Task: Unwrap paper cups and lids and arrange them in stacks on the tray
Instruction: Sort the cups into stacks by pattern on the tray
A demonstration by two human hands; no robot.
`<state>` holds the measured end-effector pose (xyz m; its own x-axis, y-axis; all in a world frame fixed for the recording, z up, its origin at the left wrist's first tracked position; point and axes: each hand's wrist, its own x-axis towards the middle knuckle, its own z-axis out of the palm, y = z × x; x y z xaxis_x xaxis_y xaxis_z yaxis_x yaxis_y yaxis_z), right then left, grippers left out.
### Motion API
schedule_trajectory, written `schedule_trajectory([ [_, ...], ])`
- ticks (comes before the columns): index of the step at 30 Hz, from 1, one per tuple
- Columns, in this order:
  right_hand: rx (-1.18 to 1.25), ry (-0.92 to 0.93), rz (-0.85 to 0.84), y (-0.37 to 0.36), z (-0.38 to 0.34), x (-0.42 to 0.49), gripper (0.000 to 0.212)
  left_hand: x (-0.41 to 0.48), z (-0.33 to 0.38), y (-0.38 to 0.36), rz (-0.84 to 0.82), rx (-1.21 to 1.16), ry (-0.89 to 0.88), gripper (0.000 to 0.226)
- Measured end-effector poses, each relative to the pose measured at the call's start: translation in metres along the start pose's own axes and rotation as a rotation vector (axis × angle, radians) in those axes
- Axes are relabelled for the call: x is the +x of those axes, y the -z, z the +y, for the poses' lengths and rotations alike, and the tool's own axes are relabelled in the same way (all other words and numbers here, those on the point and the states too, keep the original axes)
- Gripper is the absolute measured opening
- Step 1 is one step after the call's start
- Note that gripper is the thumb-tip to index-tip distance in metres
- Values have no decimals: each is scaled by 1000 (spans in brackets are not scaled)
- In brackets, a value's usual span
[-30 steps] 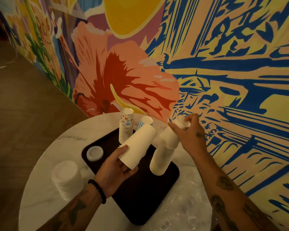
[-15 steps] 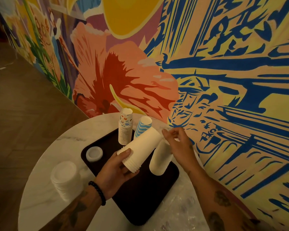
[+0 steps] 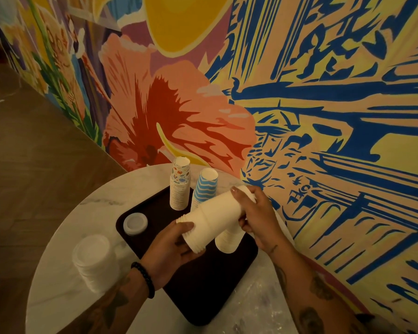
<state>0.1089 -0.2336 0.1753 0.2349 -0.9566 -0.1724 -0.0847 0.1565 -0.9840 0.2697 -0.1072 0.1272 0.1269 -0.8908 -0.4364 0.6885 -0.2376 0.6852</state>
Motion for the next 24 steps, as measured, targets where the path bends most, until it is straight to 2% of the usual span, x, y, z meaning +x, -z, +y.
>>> schedule_trajectory([
  [6, -40, 262, 137, 24, -47, 15, 28, -1, 3, 12, 39, -173, 59, 52],
  [10, -345, 426, 189, 36, -58, 25, 45, -2, 4, 16, 43, -206, 62, 51],
  [13, -569, 406, 173, 37, -45, 34, 61, -2, 6, 16, 66, -216, 54, 56],
  [16, -748, 318, 84, 34, -18, 40, 73, -4, 8, 14, 66, -209, 65, 57],
  [20, -848, 265, -27, 33, 21, 38, 79, -5, 10, 14, 59, -194, 55, 56],
  [24, -826, 254, 28, 31, 21, 34, 77, -5, 13, 11, 41, -163, 32, 58],
])
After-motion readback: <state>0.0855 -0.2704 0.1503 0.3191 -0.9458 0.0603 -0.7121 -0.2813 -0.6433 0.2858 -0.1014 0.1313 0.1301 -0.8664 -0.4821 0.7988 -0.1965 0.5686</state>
